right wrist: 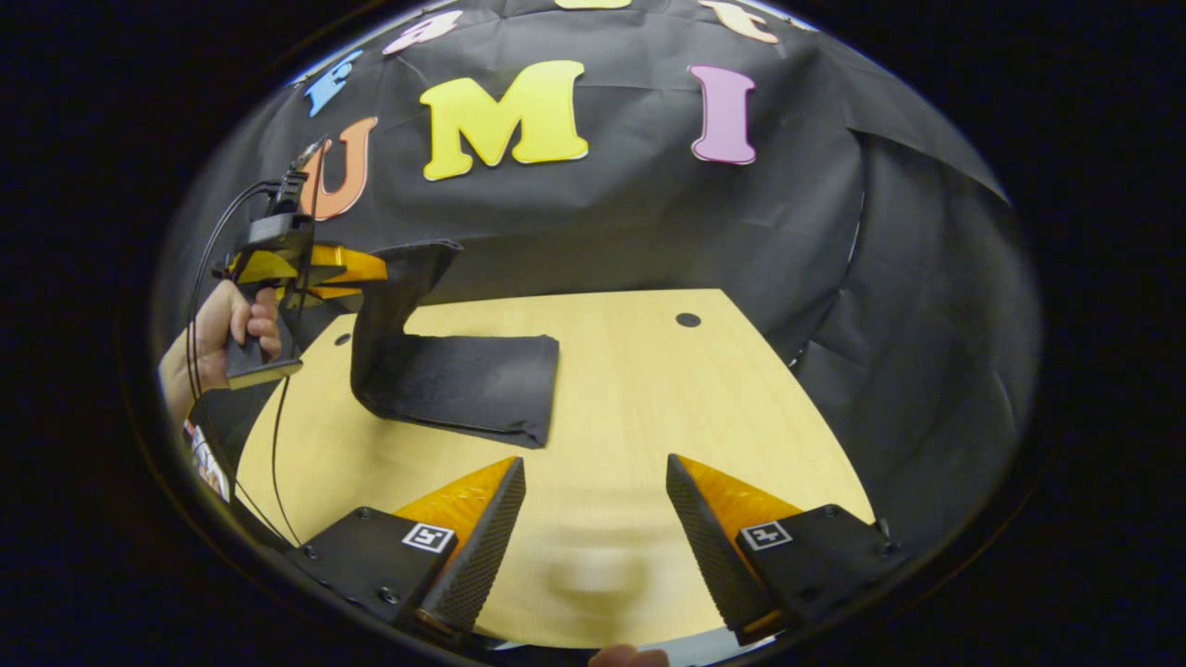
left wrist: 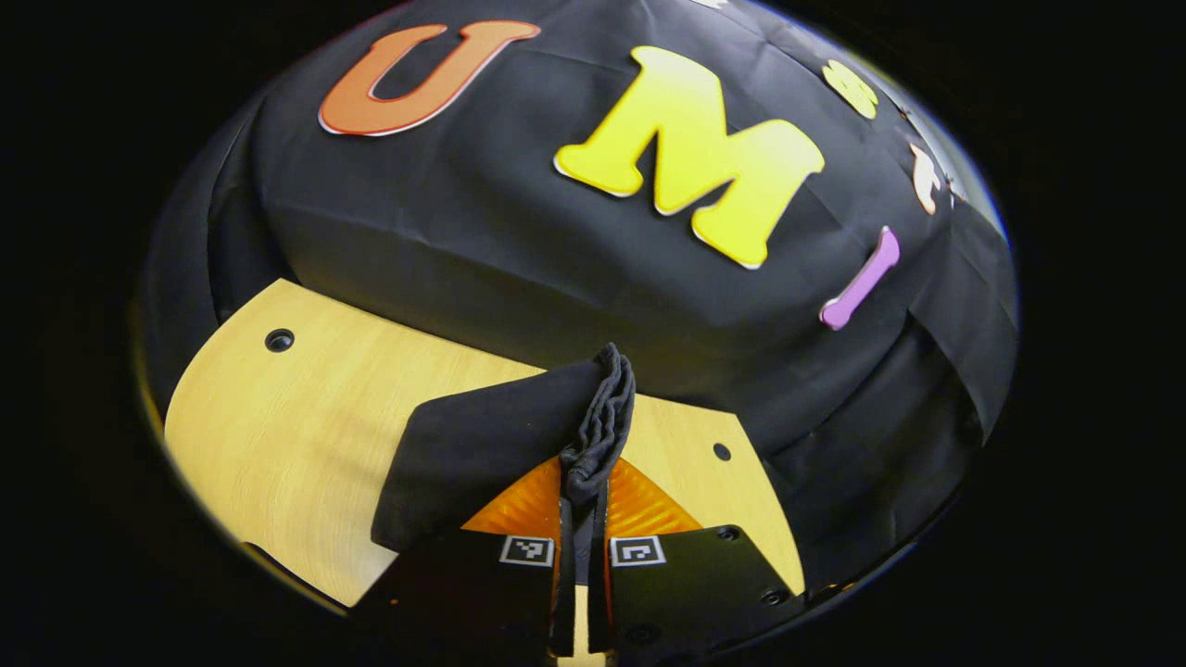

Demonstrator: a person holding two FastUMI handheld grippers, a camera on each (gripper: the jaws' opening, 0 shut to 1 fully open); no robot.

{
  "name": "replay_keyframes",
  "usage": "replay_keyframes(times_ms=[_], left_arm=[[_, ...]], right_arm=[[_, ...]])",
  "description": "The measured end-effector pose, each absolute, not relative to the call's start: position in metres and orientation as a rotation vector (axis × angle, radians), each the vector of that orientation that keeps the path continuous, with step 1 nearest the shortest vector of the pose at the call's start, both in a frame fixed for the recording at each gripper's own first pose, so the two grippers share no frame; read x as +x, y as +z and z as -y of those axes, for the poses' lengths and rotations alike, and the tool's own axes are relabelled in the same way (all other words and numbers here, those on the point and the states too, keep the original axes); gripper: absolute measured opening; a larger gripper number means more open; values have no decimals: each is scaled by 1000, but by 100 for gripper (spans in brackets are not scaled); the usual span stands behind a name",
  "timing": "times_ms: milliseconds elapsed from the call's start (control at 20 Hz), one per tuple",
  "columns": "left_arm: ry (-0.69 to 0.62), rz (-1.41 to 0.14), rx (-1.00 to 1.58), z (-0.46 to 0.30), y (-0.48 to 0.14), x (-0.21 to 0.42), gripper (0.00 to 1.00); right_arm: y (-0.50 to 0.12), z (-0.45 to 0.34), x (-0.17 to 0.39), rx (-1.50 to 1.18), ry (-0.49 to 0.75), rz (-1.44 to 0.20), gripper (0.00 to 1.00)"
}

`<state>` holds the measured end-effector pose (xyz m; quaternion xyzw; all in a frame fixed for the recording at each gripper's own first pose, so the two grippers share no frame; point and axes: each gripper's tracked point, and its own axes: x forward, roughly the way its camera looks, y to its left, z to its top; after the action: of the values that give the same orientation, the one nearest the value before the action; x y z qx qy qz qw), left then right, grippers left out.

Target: Grasp the waist and the cuffs of the jeans and fold them to make the two legs overlap; first hold the waist and fold one-third of the jeans toward the cuffs, then hold the cuffs and fold the remaining one-third in the same direction to finish folding.

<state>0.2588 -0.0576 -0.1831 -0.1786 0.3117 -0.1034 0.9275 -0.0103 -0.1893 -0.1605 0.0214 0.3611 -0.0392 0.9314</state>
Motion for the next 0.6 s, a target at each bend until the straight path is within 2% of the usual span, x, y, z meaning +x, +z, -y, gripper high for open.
replay_keyframes(times_ms=[300,350,400,450,500,600], left_arm=[[-211,-693,-231,96,-241,250,8],[-205,-703,-222,100,-249,250,8],[-197,-716,-220,106,-259,248,8],[-185,-730,-218,110,-268,247,17],[-174,-744,-208,113,-277,247,8],[-147,-757,-171,118,-294,249,8]], right_arm=[[-163,223,-28,46,-146,-764,96],[-163,227,-31,44,-154,-768,93],[-164,232,-32,42,-160,-774,96],[-165,237,-35,40,-165,-780,96],[-167,241,-36,38,-168,-788,96],[-169,248,-40,33,-175,-797,96]])
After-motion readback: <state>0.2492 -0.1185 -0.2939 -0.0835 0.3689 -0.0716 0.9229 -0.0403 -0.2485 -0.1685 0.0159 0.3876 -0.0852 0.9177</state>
